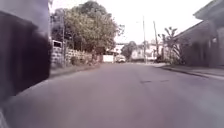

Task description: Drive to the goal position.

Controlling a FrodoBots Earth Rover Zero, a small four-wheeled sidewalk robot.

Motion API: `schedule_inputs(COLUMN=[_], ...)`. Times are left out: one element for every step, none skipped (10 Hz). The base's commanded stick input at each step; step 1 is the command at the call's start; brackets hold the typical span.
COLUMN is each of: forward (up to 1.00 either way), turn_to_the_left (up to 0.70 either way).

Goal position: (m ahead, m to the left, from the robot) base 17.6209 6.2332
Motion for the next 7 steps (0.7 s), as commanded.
schedule_inputs(forward=[1.00,1.00,1.00,1.00,1.00,1.00,1.00], turn_to_the_left=[0.00,0.00,0.00,0.00,0.00,0.00,0.00])
